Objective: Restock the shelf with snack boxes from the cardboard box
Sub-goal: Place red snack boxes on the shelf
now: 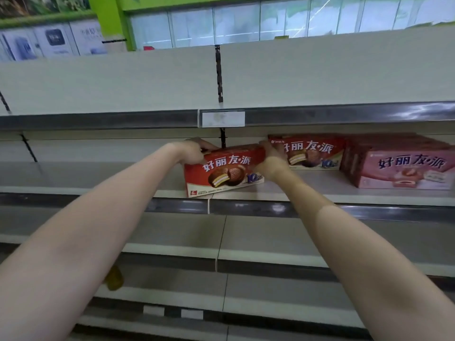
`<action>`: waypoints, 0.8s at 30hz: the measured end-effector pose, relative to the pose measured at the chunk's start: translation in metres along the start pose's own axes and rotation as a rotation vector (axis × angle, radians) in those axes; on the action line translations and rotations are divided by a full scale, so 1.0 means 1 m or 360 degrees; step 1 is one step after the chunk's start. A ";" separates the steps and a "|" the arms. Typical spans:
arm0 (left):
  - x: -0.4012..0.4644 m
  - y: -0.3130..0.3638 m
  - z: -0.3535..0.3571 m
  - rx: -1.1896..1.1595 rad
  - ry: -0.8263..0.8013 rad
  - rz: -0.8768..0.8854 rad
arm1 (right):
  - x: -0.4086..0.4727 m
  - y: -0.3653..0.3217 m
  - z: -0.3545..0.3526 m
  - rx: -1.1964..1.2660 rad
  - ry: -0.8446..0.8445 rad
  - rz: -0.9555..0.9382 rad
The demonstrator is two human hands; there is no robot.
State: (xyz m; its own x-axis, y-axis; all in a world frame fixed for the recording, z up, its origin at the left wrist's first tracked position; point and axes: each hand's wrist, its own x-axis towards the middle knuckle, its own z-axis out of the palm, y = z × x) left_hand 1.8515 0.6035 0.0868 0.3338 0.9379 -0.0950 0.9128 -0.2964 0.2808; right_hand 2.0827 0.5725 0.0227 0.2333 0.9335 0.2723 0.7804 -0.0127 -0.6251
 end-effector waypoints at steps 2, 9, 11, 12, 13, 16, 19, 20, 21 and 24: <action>0.004 -0.012 0.006 0.0085 0.0096 0.0000 | 0.001 -0.002 -0.002 0.0002 -0.0008 0.0058; 0.021 -0.029 0.029 -0.0089 0.0352 0.0074 | 0.008 -0.011 0.009 -0.0074 -0.0101 -0.0193; 0.024 -0.032 0.033 -0.0126 0.0434 0.0120 | 0.010 -0.014 0.014 -0.0170 -0.0108 -0.0217; 0.027 -0.034 0.036 -0.0146 0.0464 0.0154 | 0.012 -0.014 0.016 -0.0220 -0.0108 -0.0210; 0.027 -0.033 0.037 -0.0151 0.0483 0.0184 | 0.013 -0.014 0.018 -0.0274 -0.0104 -0.0202; 0.034 -0.026 0.041 -0.0201 0.0472 0.0268 | 0.016 -0.010 0.015 -0.0472 -0.0028 -0.0207; 0.044 -0.006 0.046 -0.0200 0.0463 0.0339 | 0.015 0.001 0.002 -0.0516 -0.0009 -0.0164; 0.049 0.001 0.049 -0.0213 0.0465 0.0364 | 0.015 0.007 -0.005 -0.0537 -0.0005 -0.0154; 0.053 0.011 0.051 -0.0227 0.0475 0.0373 | 0.014 0.013 -0.011 -0.0565 0.0014 -0.0151; 0.067 0.039 0.061 -0.0257 0.0501 0.0447 | 0.013 0.039 -0.032 -0.0633 0.0094 -0.0141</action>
State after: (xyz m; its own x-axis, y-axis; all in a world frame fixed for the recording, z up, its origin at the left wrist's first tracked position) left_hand 1.9240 0.6440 0.0331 0.4529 0.8416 0.2942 0.7401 -0.5389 0.4023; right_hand 2.1344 0.5724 0.0254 0.1790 0.9152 0.3610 0.9597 -0.0816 -0.2690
